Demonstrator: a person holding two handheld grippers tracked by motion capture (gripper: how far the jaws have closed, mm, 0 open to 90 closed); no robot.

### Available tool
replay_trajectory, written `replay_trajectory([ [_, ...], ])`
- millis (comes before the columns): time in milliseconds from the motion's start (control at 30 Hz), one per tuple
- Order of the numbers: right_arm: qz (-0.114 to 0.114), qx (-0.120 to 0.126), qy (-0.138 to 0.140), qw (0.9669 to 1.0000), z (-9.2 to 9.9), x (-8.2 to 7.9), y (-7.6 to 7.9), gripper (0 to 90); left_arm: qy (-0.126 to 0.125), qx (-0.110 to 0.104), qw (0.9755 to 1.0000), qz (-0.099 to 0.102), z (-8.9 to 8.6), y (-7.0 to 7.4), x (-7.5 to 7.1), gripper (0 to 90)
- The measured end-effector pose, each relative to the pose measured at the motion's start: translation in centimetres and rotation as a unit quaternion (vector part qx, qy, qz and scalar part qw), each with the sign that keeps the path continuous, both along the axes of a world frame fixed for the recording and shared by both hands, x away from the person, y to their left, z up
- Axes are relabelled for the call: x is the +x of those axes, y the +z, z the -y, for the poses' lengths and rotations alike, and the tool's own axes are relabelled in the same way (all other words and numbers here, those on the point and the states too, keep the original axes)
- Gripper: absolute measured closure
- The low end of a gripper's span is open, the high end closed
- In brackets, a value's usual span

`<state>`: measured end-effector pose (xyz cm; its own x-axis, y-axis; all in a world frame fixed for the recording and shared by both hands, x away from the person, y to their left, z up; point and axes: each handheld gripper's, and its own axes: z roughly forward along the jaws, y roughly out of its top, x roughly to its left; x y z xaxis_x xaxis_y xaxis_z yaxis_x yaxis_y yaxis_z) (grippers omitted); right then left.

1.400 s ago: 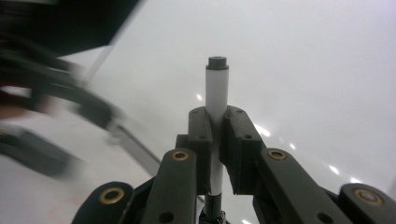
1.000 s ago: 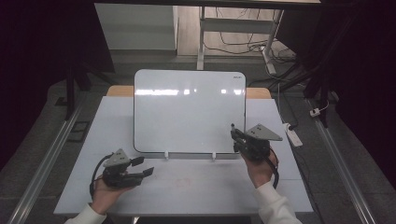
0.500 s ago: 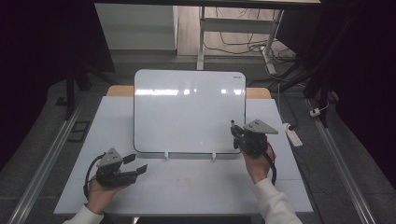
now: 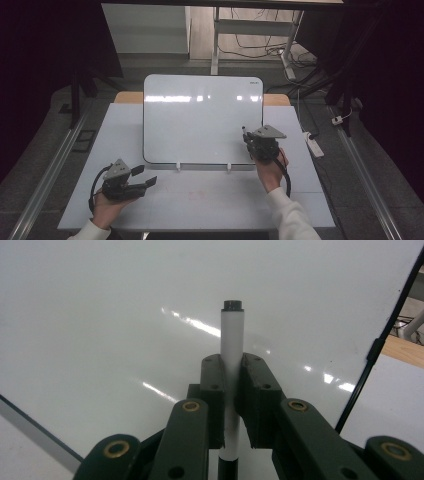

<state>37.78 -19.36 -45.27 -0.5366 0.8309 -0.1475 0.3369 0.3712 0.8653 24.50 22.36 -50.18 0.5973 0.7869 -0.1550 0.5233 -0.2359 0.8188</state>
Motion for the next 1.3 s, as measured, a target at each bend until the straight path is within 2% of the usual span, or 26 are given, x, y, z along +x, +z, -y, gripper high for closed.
replay_trajectory([
  [633, -0.002, -0.009, -0.015, 0.9998, -0.1, 1.2, -0.8, 78.8, -0.001, 0.003, 1.0, -0.001, 0.0, -0.1, 0.0, 34.9],
  [700, 0.0, -0.011, -0.014, 0.9998, -0.2, 1.2, -0.8, 76.1, 0.0, 0.003, 1.0, -0.001, 0.0, -0.1, 0.0, 34.9],
  [800, 0.006, -0.016, -0.011, 0.9998, -0.4, 1.1, -0.6, 67.3, 0.0, 0.002, 1.0, -0.001, 0.0, -0.1, 0.0, 34.9],
  [900, 0.014, -0.01, -0.001, 0.9999, -0.3, 0.7, -0.2, 58.5, 0.0, 0.002, 1.0, 0.0, -0.1, -0.1, 0.1, 35.0],
  [1033, 0.008, -0.002, 0.037, 0.9993, 0.4, -0.1, 0.1, 44.6, 0.004, -0.002, 1.0, -0.003, -0.3, -0.1, 0.1, 35.0],
  [1167, 0.0, 0.007, 0.074, 0.9972, 2.4, -1.4, 0.0, 40.2, 0.003, -0.001, 0.9999, -0.011, -0.3, -0.2, 0.4, 34.3],
  [1300, -0.014, 0.017, 0.102, 0.9946, 4.6, -2.8, -0.5, 39.0, 0.006, 0.021, 0.9996, -0.02, -0.4, -0.4, 0.9, 31.8],
])
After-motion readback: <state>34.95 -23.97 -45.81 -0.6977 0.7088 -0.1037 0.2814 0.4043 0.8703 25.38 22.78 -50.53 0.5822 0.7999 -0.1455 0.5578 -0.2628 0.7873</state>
